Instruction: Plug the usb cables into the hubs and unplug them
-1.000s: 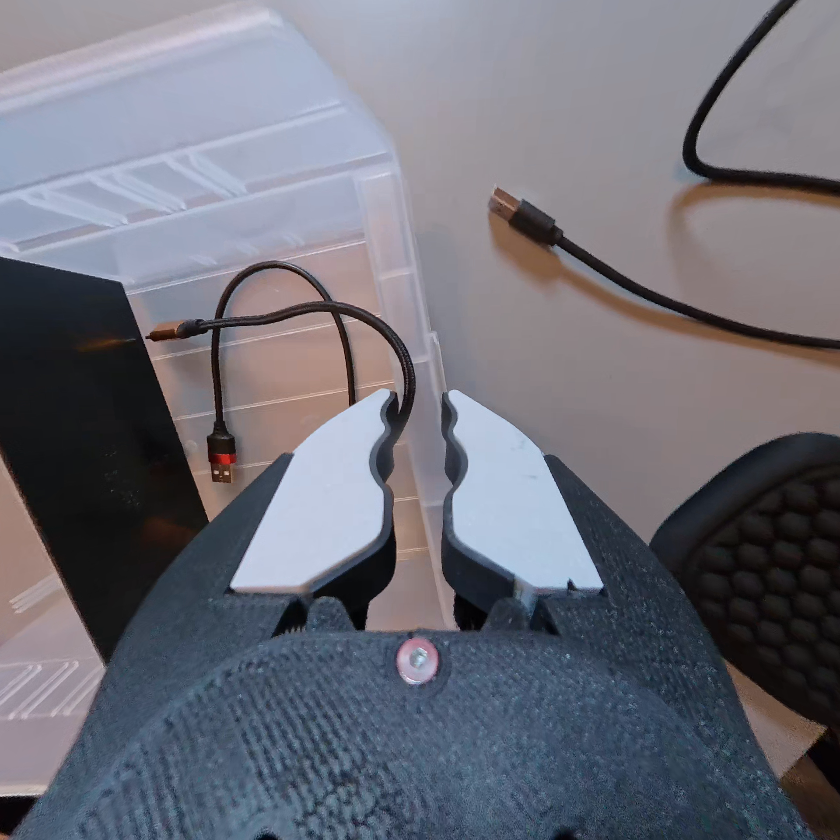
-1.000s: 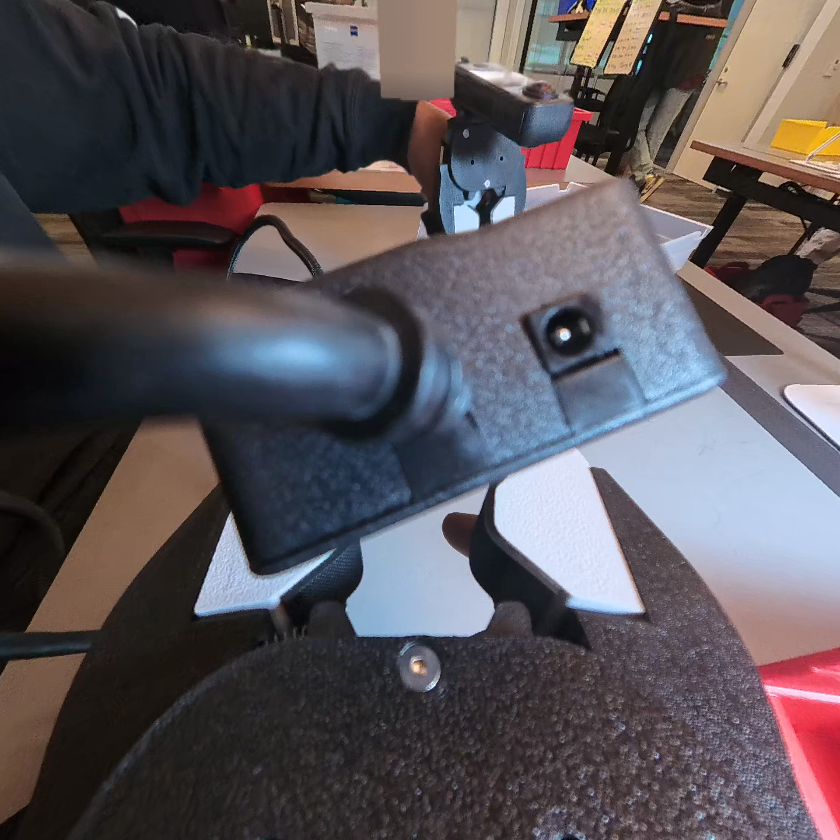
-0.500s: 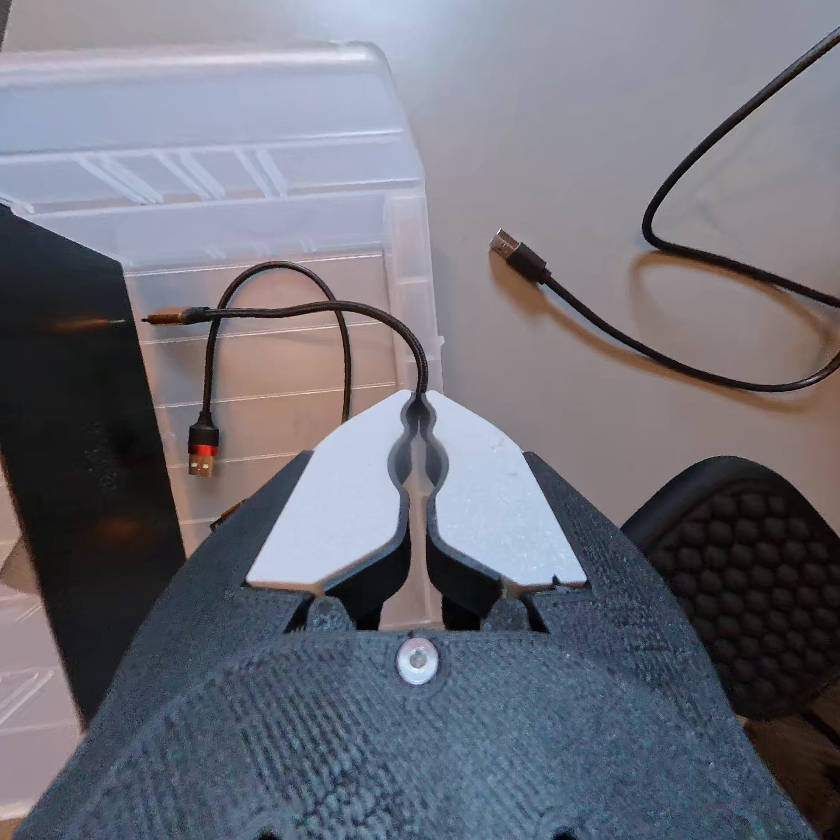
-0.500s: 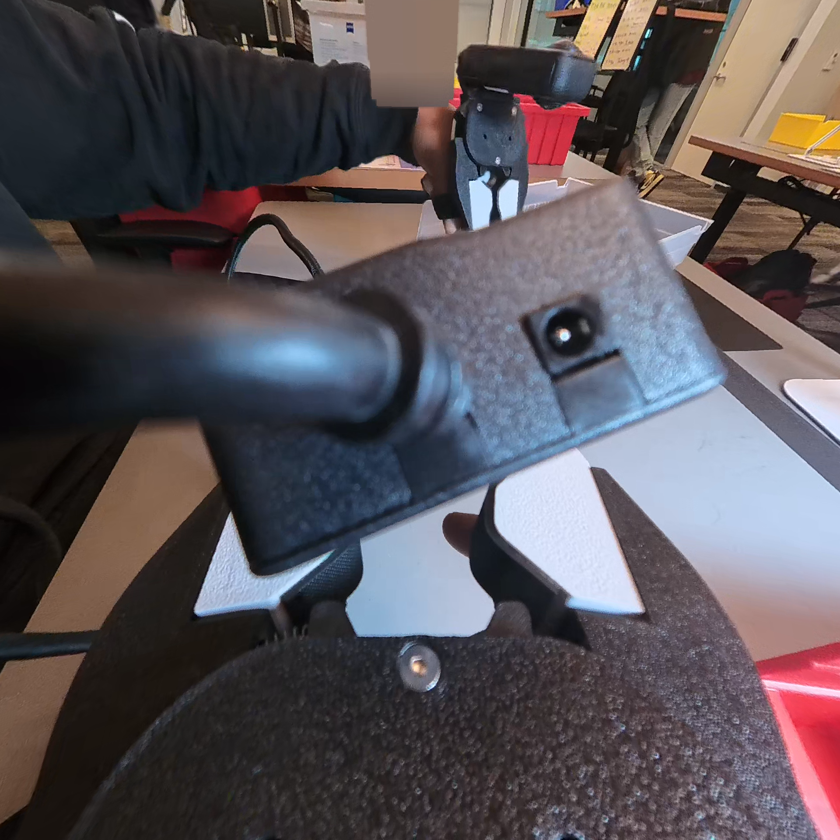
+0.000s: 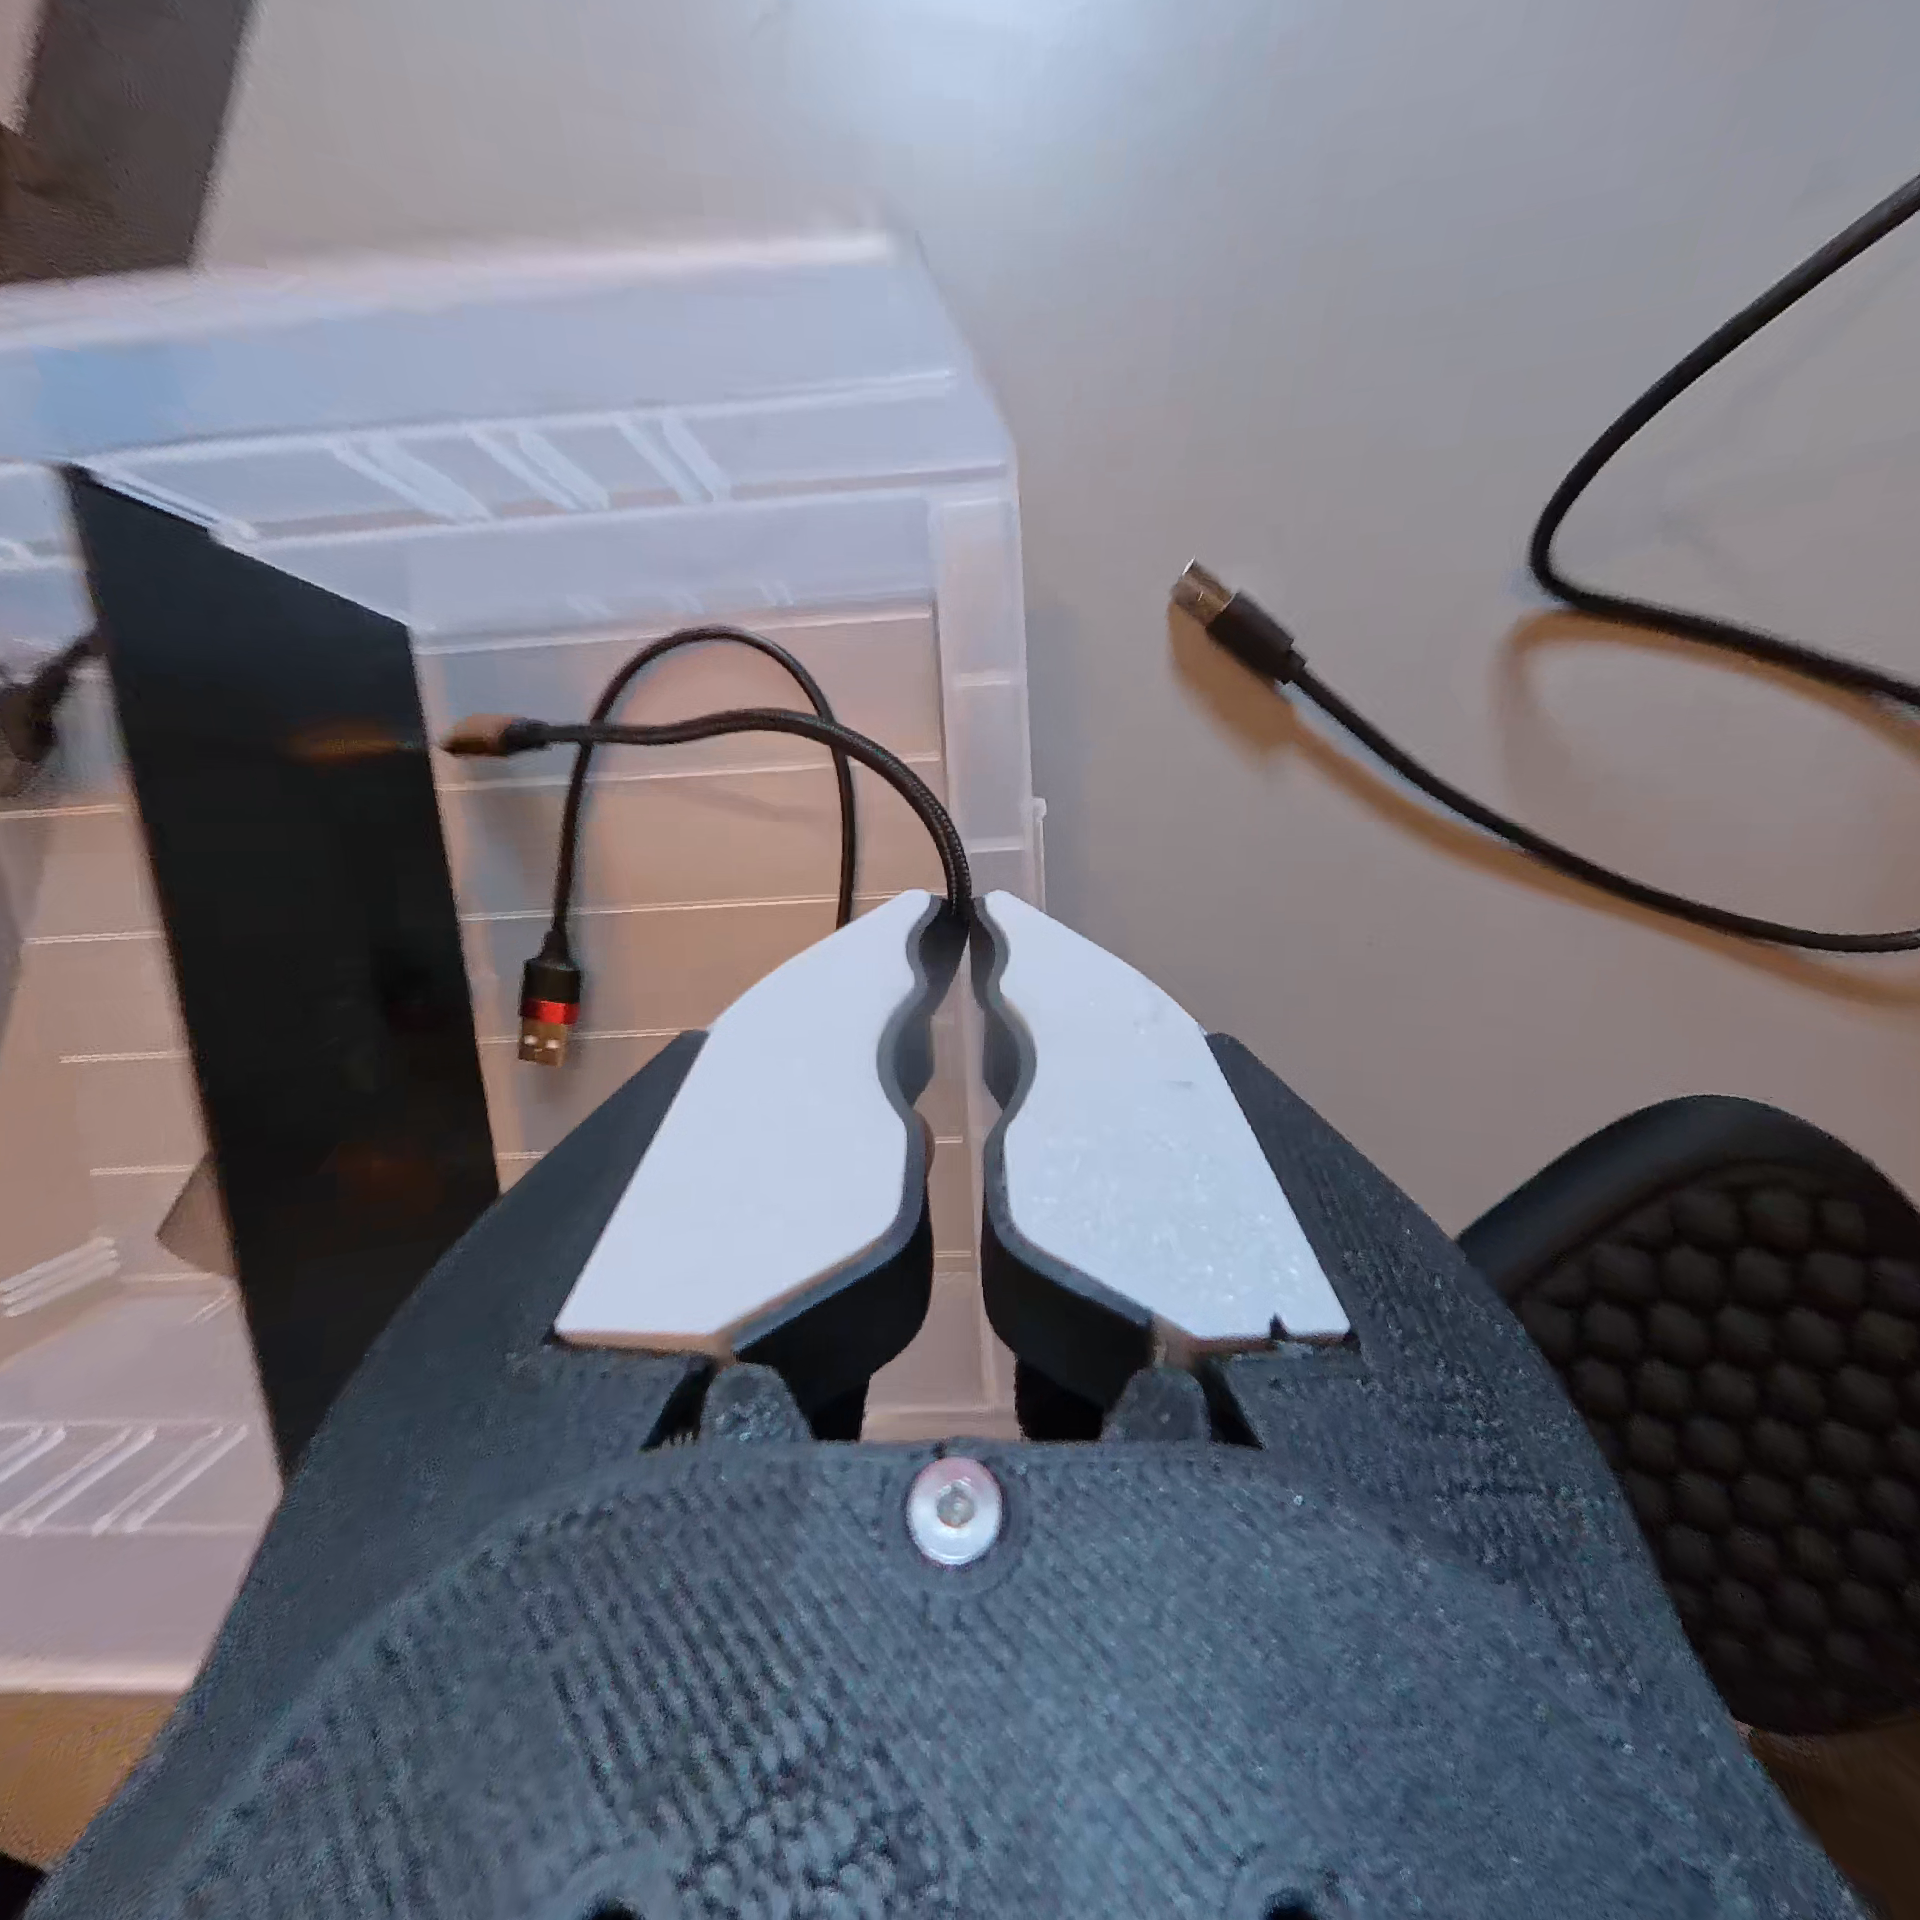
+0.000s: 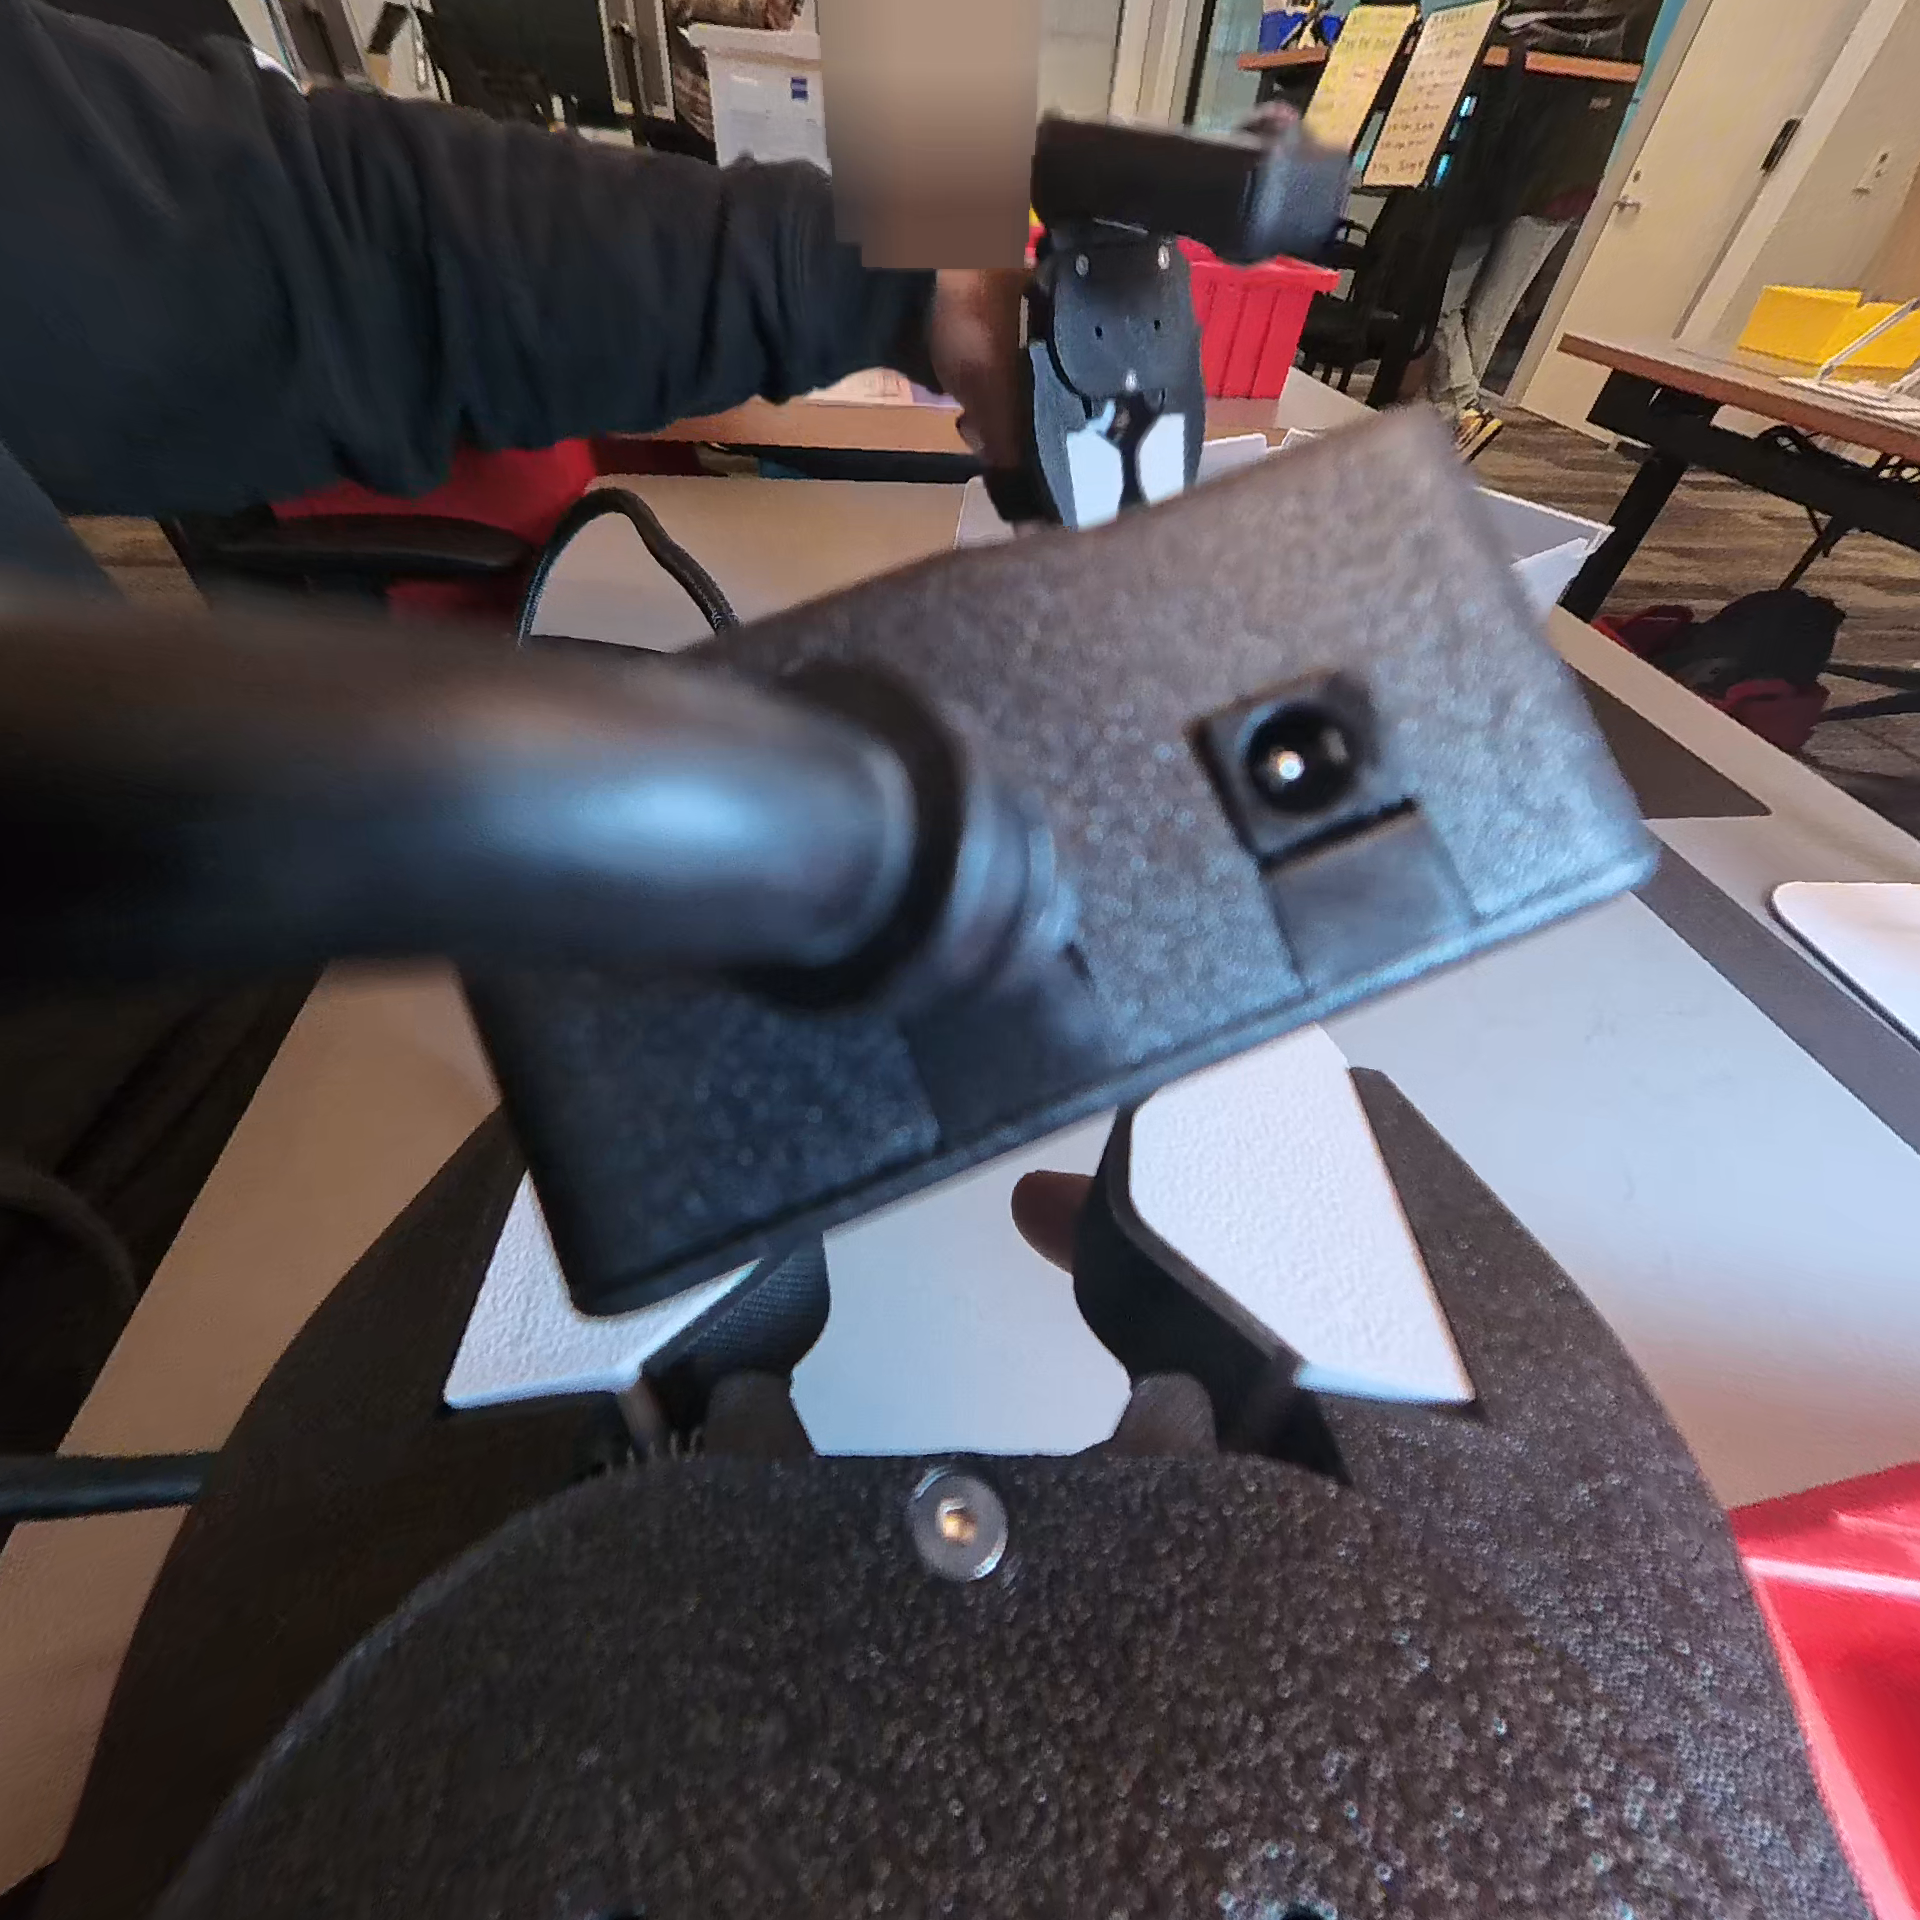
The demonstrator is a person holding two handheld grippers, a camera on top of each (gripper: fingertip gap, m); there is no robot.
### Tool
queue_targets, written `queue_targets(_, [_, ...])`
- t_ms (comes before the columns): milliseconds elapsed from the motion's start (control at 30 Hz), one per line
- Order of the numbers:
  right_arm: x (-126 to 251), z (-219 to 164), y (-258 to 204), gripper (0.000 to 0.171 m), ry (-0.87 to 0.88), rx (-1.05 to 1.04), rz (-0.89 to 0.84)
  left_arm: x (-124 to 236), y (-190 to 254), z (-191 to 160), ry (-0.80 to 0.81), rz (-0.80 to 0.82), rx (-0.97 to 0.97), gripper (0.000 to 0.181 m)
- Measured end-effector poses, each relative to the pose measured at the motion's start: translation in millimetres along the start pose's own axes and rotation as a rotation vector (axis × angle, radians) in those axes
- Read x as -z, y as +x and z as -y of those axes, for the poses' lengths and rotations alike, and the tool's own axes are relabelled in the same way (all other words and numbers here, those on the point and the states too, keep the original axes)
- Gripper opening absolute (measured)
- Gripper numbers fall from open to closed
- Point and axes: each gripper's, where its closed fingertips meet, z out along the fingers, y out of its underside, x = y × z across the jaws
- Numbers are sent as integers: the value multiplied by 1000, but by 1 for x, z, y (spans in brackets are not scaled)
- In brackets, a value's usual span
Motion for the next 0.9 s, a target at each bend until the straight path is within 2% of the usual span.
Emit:
queue_targets(33, [0,0,0,57,0,1,-1,12,1,7,40,-2,10,4])
queue_targets(133, [3,1,3,57,8,1,-7,63,14,38,228,-22,8,4])
queue_targets(267, [9,6,8,57,30,-5,-24,140,68,85,525,-111,-84,4])
queue_targets(333, [12,9,9,57,44,-8,-33,163,94,100,656,-165,-105,4])
queue_targets(400, [15,11,10,57,53,-6,-42,171,114,109,765,-236,-83,4])
queue_targets(500, [18,13,10,57,63,-4,-47,147,130,111,863,-352,39,4])
queue_targets(633, [22,13,11,57,68,-7,-54,60,119,83,814,-352,241,4])
queue_targets(700, [23,12,13,57,69,-14,-58,32,113,63,784,-342,292,5])
queue_targets(833, [25,8,17,57,64,-28,-62,13,93,22,672,-204,332,5])
queue_targets(900, [24,7,18,57,58,-31,-63,8,82,3,592,-110,347,16])
